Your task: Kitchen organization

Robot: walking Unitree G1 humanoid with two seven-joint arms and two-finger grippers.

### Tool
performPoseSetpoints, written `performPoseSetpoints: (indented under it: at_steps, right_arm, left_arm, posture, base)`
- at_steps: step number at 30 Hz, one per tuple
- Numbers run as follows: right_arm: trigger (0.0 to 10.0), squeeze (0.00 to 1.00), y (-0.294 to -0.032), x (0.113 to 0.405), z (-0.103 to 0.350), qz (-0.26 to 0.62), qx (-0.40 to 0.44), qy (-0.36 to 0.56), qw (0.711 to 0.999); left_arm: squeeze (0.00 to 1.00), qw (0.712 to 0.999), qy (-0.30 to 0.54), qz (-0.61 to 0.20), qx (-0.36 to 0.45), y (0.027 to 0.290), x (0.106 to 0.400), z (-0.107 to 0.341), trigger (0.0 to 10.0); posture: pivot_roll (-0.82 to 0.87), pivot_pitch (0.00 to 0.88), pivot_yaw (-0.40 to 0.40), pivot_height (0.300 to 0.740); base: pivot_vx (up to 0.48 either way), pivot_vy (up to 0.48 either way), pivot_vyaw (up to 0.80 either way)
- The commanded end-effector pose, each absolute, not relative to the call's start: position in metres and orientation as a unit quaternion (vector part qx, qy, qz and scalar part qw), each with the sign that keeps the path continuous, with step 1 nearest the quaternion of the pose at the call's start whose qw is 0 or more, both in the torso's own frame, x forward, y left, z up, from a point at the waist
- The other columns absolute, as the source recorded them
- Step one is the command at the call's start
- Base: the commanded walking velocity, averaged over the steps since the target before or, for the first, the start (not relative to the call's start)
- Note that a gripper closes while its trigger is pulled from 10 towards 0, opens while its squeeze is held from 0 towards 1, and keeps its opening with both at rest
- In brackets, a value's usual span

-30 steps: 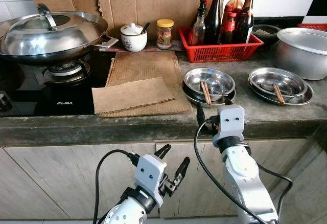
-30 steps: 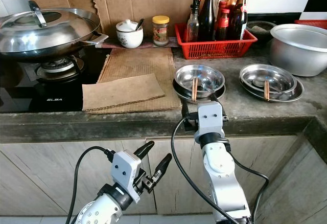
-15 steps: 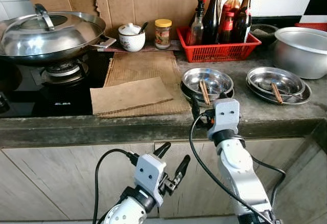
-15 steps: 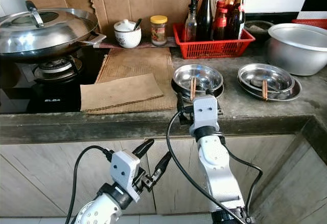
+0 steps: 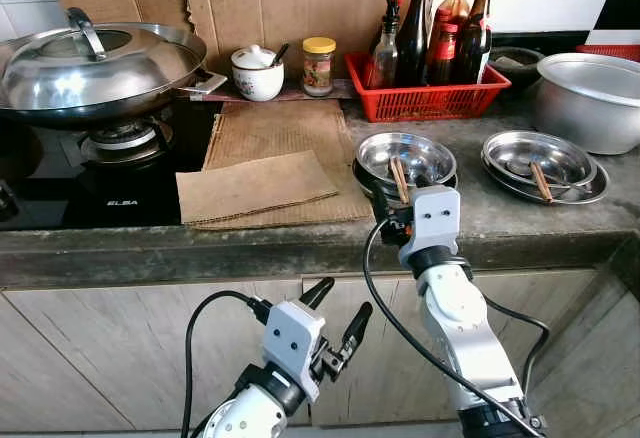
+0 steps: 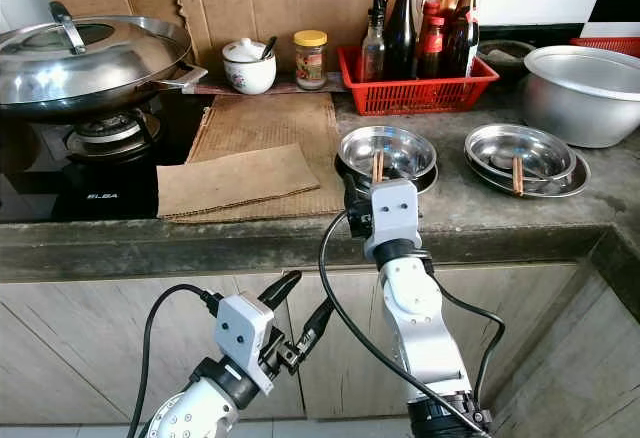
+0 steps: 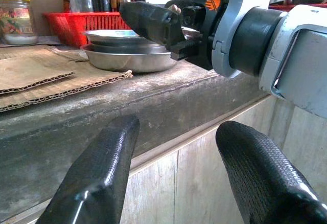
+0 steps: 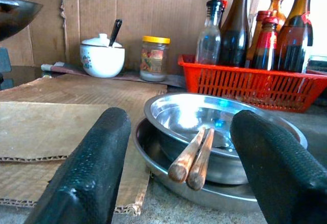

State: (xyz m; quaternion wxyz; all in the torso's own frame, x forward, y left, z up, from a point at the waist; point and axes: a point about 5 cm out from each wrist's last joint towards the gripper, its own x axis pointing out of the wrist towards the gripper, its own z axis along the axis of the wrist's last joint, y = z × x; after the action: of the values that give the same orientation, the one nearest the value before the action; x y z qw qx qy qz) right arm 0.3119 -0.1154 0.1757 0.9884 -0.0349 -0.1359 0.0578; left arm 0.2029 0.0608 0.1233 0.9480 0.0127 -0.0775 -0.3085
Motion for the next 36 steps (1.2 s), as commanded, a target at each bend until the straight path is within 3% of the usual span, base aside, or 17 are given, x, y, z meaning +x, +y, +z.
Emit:
performPoseSetpoints:
  at_steps: [1, 5, 6, 7, 8, 10, 11, 13, 14, 22, 23, 24, 36]
  right_arm:
    - [10.0, 0.0, -0.112, 0.313, 0.179, 0.068, -0.031, -0.143, 0.987]
    - [10.0, 0.0, -0.112, 0.314, 0.178, 0.068, -0.03, -0.142, 0.987]
    - [6.9, 0.0, -0.112, 0.314, 0.178, 0.068, -0.03, -0.143, 0.987]
    - [0.5, 0.0, -0.111, 0.315, 0.179, 0.069, -0.029, -0.144, 0.987]
    - [0.0, 0.0, -0.111, 0.315, 0.179, 0.069, -0.028, -0.144, 0.987]
    - [0.0, 0.0, -0.111, 0.315, 0.179, 0.069, -0.028, -0.144, 0.987]
    - [6.0, 0.0, -0.11, 0.316, 0.179, 0.071, -0.03, -0.145, 0.986]
    - [6.0, 0.0, -0.11, 0.316, 0.18, 0.072, -0.032, -0.145, 0.986]
    - [10.0, 0.0, -0.109, 0.316, 0.18, 0.073, -0.031, -0.145, 0.986]
    - [10.0, 0.0, -0.108, 0.319, 0.18, 0.075, -0.03, -0.142, 0.987]
    - [9.4, 0.0, -0.107, 0.319, 0.179, 0.076, -0.03, -0.141, 0.987]
    - [0.0, 0.0, -0.107, 0.32, 0.179, 0.076, -0.03, -0.141, 0.987]
    - [0.0, 0.0, -0.109, 0.325, 0.183, 0.069, -0.032, -0.147, 0.986]
  left_arm:
    - [0.0, 0.947, -0.082, -0.309, 0.018, 0.06, 0.204, 0.125, 10.0]
    - [0.0, 0.948, -0.081, -0.309, 0.018, 0.06, 0.203, 0.124, 10.0]
    - [0.0, 0.948, -0.081, -0.308, 0.018, 0.06, 0.203, 0.124, 10.0]
    - [0.0, 0.948, -0.081, -0.308, 0.018, 0.06, 0.203, 0.124, 10.0]
    - [0.0, 0.948, -0.08, -0.308, 0.018, 0.06, 0.203, 0.124, 10.0]
    - [0.0, 0.948, -0.08, -0.308, 0.018, 0.059, 0.203, 0.124, 10.0]
    - [0.0, 0.948, -0.08, -0.308, 0.018, 0.059, 0.203, 0.124, 10.0]
    - [0.0, 0.948, -0.079, -0.308, 0.018, 0.059, 0.203, 0.124, 10.0]
    - [0.0, 0.948, -0.079, -0.309, 0.018, 0.059, 0.203, 0.124, 10.0]
    - [0.0, 0.948, -0.079, -0.309, 0.019, 0.059, 0.203, 0.124, 10.0]
    - [0.0, 0.948, -0.079, -0.309, 0.019, 0.058, 0.203, 0.124, 10.0]
    - [0.0, 0.947, -0.08, -0.309, 0.019, 0.058, 0.203, 0.124, 10.0]
    - [0.0, 0.948, -0.082, -0.308, 0.019, 0.058, 0.204, 0.125, 10.0]
  posture:
    - [0.14, 0.035, -0.013, 0.74]
    - [0.14, 0.035, -0.013, 0.74]
    - [0.14, 0.035, -0.015, 0.74]
    - [0.14, 0.036, -0.013, 0.74]
    - [0.14, 0.036, -0.013, 0.74]
    - [0.14, 0.036, -0.016, 0.74]
    - [0.14, 0.037, -0.015, 0.74]
    - [0.14, 0.036, -0.014, 0.74]
    - [0.14, 0.036, -0.014, 0.74]
    - [0.14, 0.035, -0.017, 0.74]
    - [0.14, 0.037, -0.018, 0.74]
    - [0.14, 0.037, -0.018, 0.74]
    - [0.15, 0.034, -0.02, 0.74]
  base:
    - [0.0, 0.0, 0.0]
    - [0.0, 0.0, 0.0]
    - [0.0, 0.0, 0.0]
    - [0.0, 0.0, 0.0]
    - [0.0, 0.0, 0.0]
    - [0.0, 0.0, 0.0]
    - [0.0, 0.0, 0.0]
    - [0.0, 0.0, 0.0]
    - [0.0, 0.0, 0.0]
    - [0.0, 0.0, 0.0]
    - [0.0, 0.0, 0.0]
    - [0.0, 0.0, 0.0]
    - [0.0, 0.0, 0.0]
